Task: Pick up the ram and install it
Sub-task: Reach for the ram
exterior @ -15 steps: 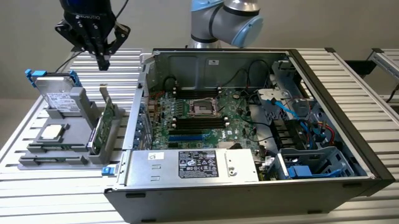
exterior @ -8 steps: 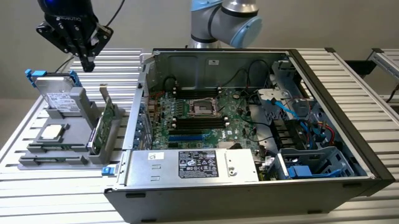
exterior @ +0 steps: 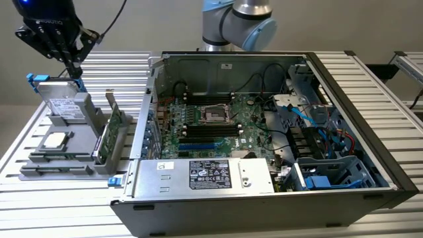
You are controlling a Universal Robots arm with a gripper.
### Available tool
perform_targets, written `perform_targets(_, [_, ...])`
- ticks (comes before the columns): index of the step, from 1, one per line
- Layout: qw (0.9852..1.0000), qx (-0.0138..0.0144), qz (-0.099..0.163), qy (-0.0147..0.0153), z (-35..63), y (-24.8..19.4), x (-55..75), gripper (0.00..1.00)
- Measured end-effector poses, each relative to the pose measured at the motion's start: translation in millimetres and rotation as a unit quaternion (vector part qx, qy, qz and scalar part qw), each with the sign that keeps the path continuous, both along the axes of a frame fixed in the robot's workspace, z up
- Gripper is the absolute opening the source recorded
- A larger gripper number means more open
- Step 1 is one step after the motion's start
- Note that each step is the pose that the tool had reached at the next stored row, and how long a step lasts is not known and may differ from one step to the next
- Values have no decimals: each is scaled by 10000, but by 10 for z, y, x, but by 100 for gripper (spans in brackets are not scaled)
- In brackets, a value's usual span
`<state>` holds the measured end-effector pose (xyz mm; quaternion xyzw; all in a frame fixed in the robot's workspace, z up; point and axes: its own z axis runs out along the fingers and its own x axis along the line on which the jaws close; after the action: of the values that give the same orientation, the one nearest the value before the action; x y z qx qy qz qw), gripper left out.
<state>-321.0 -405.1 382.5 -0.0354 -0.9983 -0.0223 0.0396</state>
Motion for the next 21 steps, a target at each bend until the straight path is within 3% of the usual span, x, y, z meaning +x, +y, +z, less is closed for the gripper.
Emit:
perform_targets(5, [10000,0,1,0,-25,-28,-221,10])
perform_targets(8, [10000,0,8,0,-40,-72,-307,10])
perform_targets(15, [10000,3,23,0,-68,-244,-431,10])
perform_targets(21, [10000,15,35,0,-94,-428,-512,10])
